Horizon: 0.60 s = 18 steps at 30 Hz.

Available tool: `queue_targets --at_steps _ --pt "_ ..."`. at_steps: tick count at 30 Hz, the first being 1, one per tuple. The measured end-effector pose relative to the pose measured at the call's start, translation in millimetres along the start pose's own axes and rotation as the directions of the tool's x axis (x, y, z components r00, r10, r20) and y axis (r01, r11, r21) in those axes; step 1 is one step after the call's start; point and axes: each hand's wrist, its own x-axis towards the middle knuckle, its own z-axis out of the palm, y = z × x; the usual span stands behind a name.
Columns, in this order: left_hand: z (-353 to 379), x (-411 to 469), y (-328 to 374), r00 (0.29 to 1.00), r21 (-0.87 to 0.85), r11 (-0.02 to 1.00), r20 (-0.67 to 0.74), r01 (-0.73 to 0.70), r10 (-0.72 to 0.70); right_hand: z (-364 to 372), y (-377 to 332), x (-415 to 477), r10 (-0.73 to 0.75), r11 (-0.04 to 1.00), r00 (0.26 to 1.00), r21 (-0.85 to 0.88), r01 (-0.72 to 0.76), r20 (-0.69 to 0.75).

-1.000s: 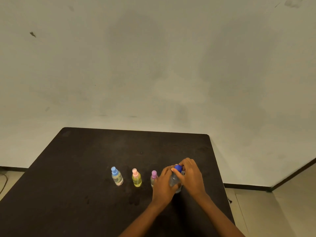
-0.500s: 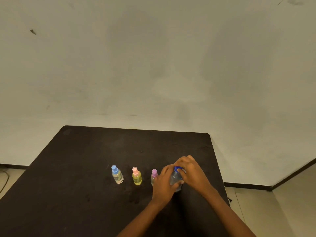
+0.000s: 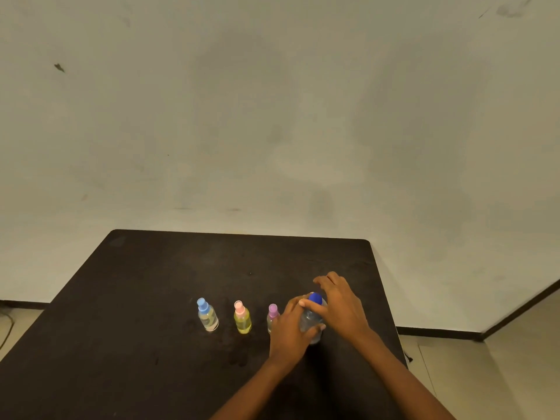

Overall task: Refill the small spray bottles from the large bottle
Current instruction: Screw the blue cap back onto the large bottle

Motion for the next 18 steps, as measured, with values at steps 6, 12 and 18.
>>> queue_targets --at_steps 6,12,18 --pt "6 2 -5 1.0 -0.059 0.998 -0.011 0.014 -0.014 -21 7 9 -0.22 0.958 0.944 -0.127 0.256 0.245" --pt "9 3 -8 0.998 -0.071 0.997 -0.057 -0.038 0.034 -20 4 17 -0.261 0.91 0.907 -0.231 0.346 0.33" --pt "9 3 -7 1.0 -0.021 1.0 -0.019 -0.003 0.003 -22 4 22 -0.176 0.922 0.897 -0.252 0.295 0.407"
